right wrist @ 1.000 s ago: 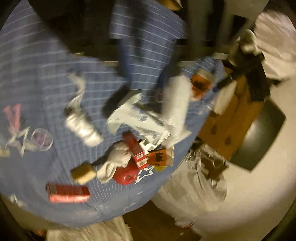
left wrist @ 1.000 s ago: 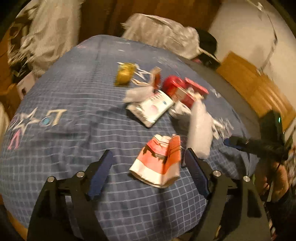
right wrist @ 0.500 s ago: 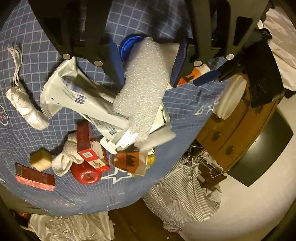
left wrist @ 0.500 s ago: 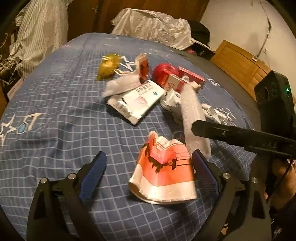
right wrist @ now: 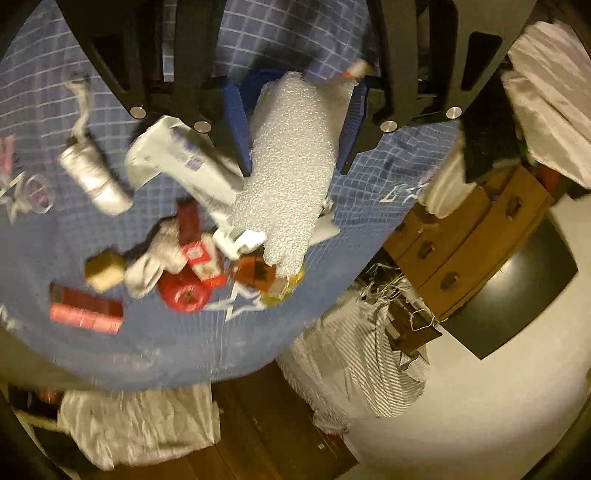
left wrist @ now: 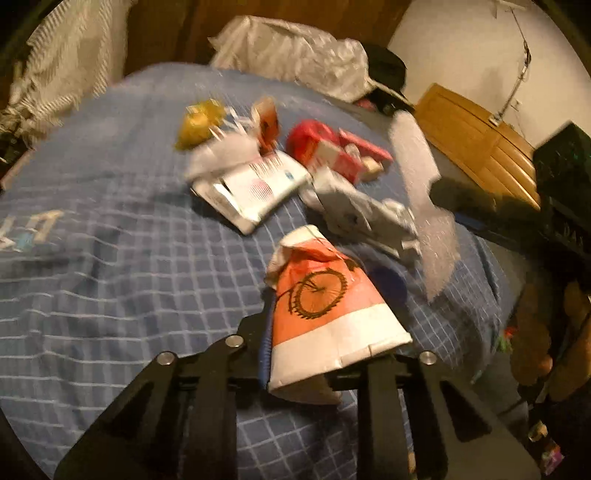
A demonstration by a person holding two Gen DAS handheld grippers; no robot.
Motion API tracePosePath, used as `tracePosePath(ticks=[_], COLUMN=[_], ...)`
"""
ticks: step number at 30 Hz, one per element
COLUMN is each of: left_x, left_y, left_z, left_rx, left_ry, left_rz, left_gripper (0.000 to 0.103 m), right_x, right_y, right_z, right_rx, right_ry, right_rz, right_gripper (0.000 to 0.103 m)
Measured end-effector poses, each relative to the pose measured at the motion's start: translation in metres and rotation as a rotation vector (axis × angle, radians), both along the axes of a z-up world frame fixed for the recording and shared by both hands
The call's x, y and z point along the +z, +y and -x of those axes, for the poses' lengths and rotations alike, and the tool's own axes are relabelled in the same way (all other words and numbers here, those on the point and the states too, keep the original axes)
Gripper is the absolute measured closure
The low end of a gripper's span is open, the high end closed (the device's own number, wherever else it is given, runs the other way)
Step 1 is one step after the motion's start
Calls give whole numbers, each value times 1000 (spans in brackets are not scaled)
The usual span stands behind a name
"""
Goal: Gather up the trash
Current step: 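Lift the cup and foam sleeve and carry both toward the white bucket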
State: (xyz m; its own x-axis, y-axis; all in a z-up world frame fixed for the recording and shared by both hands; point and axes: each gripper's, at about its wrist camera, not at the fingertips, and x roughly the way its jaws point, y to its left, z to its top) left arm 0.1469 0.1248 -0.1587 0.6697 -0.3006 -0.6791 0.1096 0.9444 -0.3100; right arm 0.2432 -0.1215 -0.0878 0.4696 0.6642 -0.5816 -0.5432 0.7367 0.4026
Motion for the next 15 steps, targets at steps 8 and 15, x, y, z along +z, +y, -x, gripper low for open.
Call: tracePosePath(ticks=[8, 15], left_x=[61, 101], left_y=[8, -27], left_z=[33, 53], left_rx=[177, 248], left_ry=[-188, -324], left_rz=[-79, -165], left_gripper=[85, 85], right_x=[43, 75], right_y=[-1, -19], right_z=[42, 91], right_rx=[-72, -194], right_ry=[-247, -428], right_rz=[92, 132], right_gripper=[56, 56])
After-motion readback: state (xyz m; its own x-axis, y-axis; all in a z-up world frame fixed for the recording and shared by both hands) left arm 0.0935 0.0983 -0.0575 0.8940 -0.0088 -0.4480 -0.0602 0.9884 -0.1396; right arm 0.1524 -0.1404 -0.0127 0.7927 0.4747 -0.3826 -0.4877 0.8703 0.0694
